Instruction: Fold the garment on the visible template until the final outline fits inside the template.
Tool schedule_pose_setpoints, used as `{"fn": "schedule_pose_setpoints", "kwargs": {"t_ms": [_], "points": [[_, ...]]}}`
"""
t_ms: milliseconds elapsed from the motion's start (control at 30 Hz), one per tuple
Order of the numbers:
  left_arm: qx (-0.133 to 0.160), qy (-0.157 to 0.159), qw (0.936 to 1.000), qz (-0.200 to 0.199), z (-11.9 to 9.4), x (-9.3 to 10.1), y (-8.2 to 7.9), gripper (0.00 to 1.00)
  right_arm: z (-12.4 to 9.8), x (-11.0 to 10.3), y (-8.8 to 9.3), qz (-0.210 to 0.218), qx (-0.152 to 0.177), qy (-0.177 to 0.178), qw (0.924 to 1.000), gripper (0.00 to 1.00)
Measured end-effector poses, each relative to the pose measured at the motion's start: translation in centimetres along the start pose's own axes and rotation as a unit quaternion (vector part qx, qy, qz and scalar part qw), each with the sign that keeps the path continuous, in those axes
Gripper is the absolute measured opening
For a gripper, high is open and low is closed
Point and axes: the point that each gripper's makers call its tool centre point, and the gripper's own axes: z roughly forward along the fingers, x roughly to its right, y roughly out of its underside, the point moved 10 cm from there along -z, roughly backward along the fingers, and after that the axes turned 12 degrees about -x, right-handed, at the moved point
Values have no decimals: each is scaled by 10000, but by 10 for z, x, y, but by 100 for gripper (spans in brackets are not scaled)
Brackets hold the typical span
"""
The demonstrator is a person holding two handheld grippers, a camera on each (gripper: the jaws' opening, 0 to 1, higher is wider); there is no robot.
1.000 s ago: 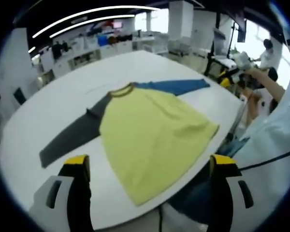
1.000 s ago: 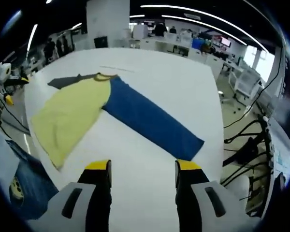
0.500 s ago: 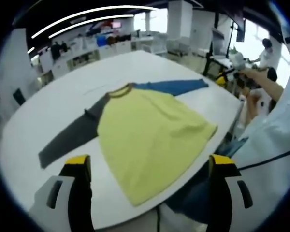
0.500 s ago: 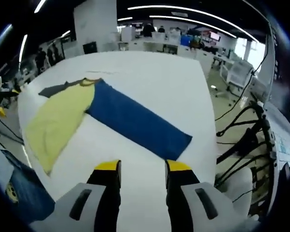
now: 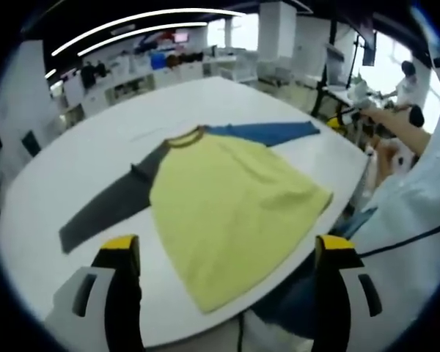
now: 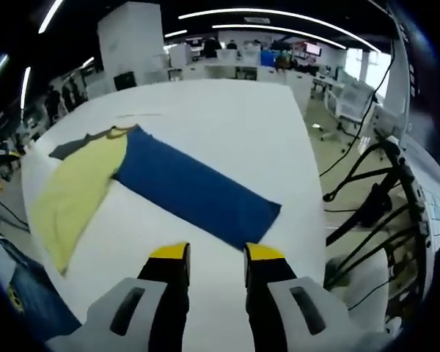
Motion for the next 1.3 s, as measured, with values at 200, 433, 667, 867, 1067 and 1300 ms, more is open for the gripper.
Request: {"fn": "schedule_pose_setpoints", "kwargs": {"t_ms": [200,433,667,867,1067,1300], "points": [[58,-33,10000,-32,3,-1,-3,94,15,21,1,140,-53,4,9999,28],[49,-21,10000,-75,5,-2,-5,93,24,30,-6,348,108,-137,9992,29],[17,-43,9999,-89,6,-3,-9,92,34,37,-7,376,20,-7,9993,26],[-15,-46,9999,-100,9,-2,-10,92,43,40,-7,480,8,125,9988,22],[-19,-53,9999,-89,9,-3,-14,92,51,47,-7,557,-149,164,9982,21],[-24,-50,9999,-113,10,-4,-17,94,62,53,-7,740,-240,205,9968,20]]}}
